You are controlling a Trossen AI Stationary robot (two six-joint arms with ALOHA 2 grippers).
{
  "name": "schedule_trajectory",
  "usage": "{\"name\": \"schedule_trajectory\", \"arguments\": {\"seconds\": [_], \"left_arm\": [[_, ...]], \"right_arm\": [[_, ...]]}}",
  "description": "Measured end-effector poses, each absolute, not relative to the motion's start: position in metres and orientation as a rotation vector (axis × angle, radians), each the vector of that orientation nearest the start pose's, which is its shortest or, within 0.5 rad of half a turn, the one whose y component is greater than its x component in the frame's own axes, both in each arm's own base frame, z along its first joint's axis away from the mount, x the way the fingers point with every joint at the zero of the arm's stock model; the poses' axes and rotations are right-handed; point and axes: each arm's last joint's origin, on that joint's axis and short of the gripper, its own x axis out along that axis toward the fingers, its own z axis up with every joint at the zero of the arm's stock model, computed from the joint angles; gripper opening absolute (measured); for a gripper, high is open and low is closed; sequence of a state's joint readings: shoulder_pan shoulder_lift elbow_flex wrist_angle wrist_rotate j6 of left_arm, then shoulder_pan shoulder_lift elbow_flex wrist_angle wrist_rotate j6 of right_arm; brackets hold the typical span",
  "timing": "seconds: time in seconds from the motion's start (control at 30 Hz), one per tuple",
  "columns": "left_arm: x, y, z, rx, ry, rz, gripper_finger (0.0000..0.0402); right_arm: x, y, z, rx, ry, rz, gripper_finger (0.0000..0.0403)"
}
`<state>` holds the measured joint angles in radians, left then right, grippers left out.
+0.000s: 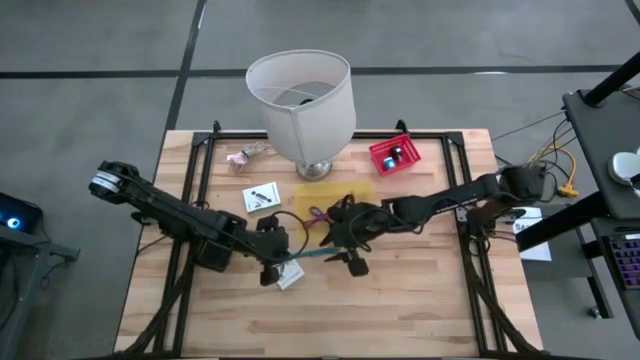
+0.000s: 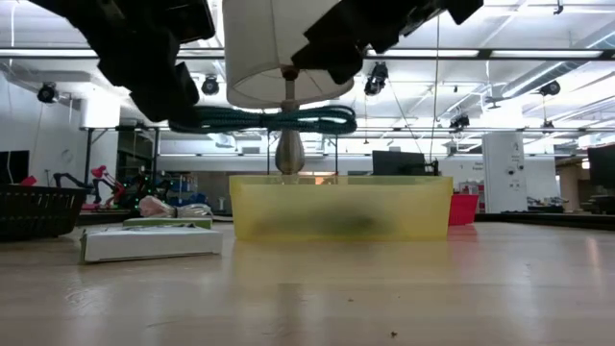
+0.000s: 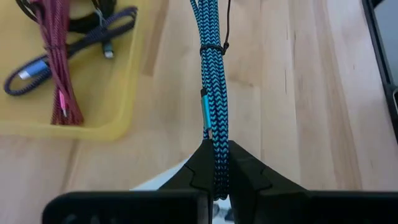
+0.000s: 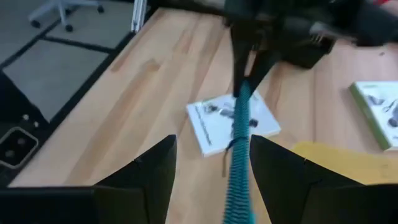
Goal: Pick and place items into bin
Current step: Put the blue USB cable into the yellow bin
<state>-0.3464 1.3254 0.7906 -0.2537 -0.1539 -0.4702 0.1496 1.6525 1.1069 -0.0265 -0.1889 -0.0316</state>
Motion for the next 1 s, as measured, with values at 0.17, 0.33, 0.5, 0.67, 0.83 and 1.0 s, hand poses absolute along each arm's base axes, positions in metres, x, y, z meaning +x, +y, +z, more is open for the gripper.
{"name": "schedule_trajectory", "arguments": {"seconds": [0.17, 0.33, 0.5, 0.67, 0.83, 1.0], "left_arm": [[0.252, -0.085, 0.219, -0.247, 0.775, 0.011, 0.0010], [0.253, -0.086, 0.220, -0.250, 0.759, 0.008, 0.0011], [0.256, -0.086, 0.223, -0.262, 0.716, -0.002, 0.0012], [0.258, -0.087, 0.226, -0.272, 0.684, -0.010, 0.0012], [0.259, -0.087, 0.227, -0.277, 0.667, -0.013, 0.0012], [0.259, -0.087, 0.227, -0.278, 0.667, -0.014, 0.0013]], "right_arm": [[0.360, 0.061, 0.233, -0.024, 0.587, 0.337, 0.0211], [0.359, 0.059, 0.229, -0.048, 0.625, 0.287, 0.0243], [0.357, 0.059, 0.226, -0.059, 0.659, 0.290, 0.0272], [0.354, 0.058, 0.223, -0.058, 0.699, 0.284, 0.0281], [0.354, 0.057, 0.223, -0.062, 0.708, 0.234, 0.0252], [0.354, 0.057, 0.222, -0.070, 0.718, 0.237, 0.0190]]}}
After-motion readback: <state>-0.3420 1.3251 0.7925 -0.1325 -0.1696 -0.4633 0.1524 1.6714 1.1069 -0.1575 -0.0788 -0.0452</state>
